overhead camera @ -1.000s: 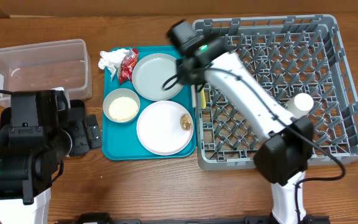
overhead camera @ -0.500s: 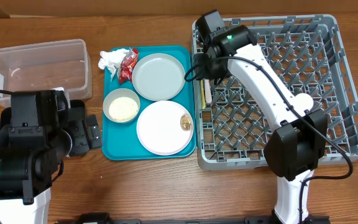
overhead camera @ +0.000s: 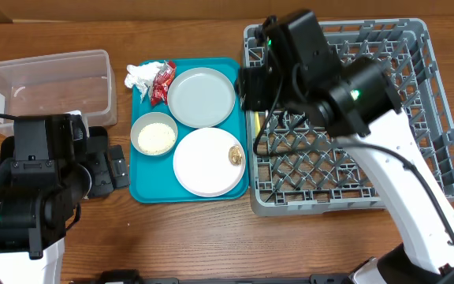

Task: Sort waste into correct bins and load items into the dishwasher rack
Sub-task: 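Move the right gripper back over the white plate, then reach the left gripper to the white plate's near edge, then grasp the white plate rim with the left gripper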

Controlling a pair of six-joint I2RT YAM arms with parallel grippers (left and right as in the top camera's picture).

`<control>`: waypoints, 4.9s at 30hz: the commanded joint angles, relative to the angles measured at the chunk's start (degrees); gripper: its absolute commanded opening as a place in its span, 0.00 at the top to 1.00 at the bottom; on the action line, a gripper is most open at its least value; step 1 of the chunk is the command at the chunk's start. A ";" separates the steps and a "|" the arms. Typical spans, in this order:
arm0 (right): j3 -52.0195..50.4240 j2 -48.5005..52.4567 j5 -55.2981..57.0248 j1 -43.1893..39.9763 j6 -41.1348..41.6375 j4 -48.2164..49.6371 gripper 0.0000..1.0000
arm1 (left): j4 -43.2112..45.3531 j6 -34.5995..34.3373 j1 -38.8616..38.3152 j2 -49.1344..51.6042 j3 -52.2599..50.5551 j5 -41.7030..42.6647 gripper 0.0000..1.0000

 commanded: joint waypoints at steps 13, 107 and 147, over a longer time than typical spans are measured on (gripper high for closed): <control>-22.91 5.29 3.61 15.76 1.53 17.49 0.40 | 0.04 -0.33 0.13 0.09 0.90 -0.70 0.00; -24.98 0.37 -4.26 3.61 -6.01 23.08 0.22 | -1.53 1.68 -0.70 15.47 -1.18 19.93 0.07; -25.00 -3.04 -6.62 -7.78 -6.19 15.76 0.19 | 42.47 -29.38 -17.92 33.68 -33.22 6.95 0.96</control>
